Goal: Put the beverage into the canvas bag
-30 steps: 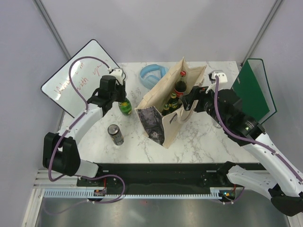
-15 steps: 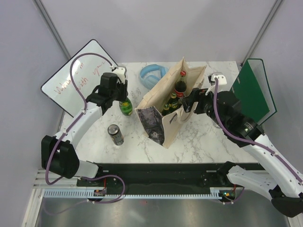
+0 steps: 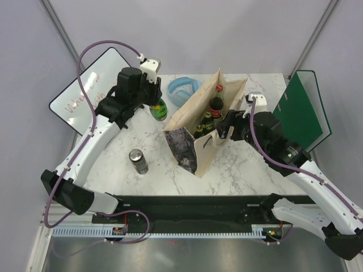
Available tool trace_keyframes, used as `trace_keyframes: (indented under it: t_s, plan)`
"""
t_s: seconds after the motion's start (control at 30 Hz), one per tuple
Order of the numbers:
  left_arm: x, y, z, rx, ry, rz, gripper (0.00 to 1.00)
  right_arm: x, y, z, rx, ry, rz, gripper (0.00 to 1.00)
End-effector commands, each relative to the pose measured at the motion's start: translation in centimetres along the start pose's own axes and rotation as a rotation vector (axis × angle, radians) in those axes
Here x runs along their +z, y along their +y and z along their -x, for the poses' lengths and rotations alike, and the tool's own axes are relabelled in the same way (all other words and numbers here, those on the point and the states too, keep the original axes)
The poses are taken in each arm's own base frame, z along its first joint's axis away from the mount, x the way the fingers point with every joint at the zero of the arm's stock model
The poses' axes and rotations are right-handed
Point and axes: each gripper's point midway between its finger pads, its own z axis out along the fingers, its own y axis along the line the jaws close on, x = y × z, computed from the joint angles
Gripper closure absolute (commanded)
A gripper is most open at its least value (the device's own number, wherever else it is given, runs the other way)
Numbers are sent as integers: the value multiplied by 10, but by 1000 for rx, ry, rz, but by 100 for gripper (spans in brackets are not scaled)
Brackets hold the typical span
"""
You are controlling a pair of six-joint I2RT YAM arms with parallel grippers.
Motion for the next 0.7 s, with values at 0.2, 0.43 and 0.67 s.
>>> trace_keyframes:
  t_s: [0.2,0.43,0.67]
  plan:
    - [-62,-41,146,130,-349,-91,98,-3,-1,-8,30,2,10,18]
    - [-92,-76,195,160,-456,-146,98,2,-3,-18,27,32,6,18]
    - [-106,-96,211,143,-507,-200,98,6,0,-18,15,38,15,19]
